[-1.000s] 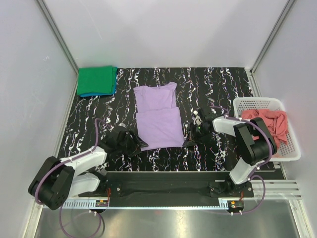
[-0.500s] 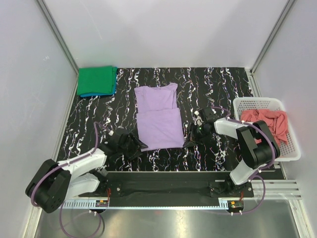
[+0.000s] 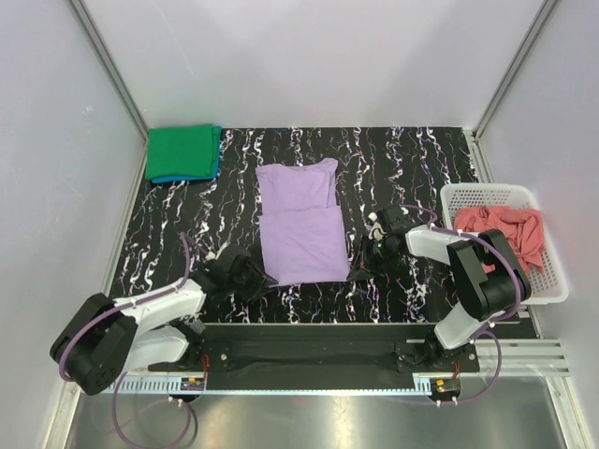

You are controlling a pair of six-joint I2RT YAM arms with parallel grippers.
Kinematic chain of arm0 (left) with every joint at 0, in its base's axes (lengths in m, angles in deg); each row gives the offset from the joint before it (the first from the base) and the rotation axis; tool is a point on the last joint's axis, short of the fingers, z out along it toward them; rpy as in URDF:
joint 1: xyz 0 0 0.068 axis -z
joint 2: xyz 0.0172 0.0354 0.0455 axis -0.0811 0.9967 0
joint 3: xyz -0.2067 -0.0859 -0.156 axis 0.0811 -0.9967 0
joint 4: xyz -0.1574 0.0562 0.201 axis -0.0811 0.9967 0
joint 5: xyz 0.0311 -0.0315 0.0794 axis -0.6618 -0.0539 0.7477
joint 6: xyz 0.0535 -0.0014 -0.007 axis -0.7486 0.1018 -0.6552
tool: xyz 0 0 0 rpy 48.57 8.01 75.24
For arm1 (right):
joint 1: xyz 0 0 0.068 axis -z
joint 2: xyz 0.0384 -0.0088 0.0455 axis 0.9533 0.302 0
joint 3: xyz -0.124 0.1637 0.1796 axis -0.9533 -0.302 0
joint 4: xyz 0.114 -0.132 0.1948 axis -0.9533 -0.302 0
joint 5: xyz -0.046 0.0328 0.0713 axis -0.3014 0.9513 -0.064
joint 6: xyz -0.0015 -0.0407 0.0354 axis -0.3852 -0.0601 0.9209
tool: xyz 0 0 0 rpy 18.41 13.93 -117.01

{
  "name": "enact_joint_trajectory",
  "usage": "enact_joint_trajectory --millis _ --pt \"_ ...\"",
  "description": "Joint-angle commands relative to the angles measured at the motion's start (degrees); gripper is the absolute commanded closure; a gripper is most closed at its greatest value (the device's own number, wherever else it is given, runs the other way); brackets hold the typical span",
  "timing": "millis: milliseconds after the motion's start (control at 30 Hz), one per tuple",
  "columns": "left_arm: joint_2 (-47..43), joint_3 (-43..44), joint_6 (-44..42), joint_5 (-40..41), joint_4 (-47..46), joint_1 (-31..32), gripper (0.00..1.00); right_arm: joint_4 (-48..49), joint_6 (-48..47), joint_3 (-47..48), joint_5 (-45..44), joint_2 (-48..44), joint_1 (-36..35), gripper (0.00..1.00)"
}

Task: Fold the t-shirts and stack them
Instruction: Fold the tshirt

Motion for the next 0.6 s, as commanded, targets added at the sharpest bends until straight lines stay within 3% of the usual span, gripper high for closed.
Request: enact_joint_trajectory --millis 0,33,133,333,567 --pt "3.5 -0.3 -1.7 5.1 6.9 0.9 0.65 0.0 0.8 0.3 0.8 -2.0 -0.3 1.00" --pt "3.5 0.1 -1.7 5.5 8.0 1.1 0.78 -0.2 0.8 0.3 0.7 -2.4 -0.3 1.00" --pt "1.7 1.8 -1.9 7.0 11.5 1.6 1.00 -1.4 0.7 0.0 -0.3 -3.8 -0.3 1.00" --pt "-4.5 7.9 -4.7 9.0 21.5 2.1 1.00 -5.3 0.7 0.5 -3.2 -11.4 -0.3 1.00" --pt "-6.1 11.0 -6.8 8.2 20.8 2.1 1.00 -10.1 0.4 2.2 -6.2 -17.5 -0.4 1.00"
